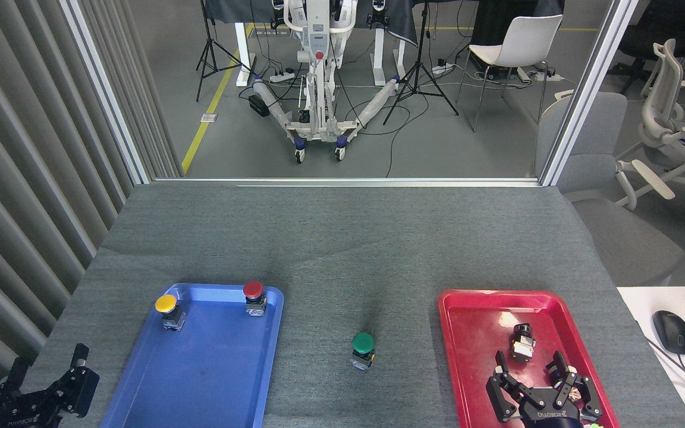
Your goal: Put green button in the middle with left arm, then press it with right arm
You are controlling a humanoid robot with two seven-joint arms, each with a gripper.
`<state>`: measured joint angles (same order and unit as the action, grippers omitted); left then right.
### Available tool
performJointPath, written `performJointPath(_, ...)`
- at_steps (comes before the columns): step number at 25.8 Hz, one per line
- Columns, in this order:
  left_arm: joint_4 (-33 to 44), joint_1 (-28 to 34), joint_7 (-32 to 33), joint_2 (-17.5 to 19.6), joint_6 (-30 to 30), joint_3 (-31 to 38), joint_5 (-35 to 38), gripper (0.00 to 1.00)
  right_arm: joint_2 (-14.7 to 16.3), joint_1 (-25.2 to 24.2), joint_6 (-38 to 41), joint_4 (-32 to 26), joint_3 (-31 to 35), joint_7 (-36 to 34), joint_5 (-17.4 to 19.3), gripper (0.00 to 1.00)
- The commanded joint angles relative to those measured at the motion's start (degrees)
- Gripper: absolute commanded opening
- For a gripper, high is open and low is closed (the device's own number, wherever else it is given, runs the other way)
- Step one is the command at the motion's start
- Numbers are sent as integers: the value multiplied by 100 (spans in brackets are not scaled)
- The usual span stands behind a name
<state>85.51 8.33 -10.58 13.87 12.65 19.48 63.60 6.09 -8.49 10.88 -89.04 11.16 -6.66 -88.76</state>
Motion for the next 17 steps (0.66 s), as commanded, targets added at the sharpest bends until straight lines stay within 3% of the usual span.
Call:
performJointPath(1, -105, 29, 3, 81, 18, 3, 4, 99, -3, 14, -16, -70, -18, -37, -1, 100)
performJointPath(5, -175, -7, -15, 90, 45, 3, -5, 99, -3, -4, 19, -228, -35, -29, -1, 100)
performJointPath(13, -158, -16, -23, 90, 677, -50, 21, 99, -55, -13, -7, -377, -53, -46, -1, 100)
performJointPath(17, 167, -33, -15, 81, 1407, -287, 584, 99, -55, -22, 46, -421, -53, -46, -1, 100)
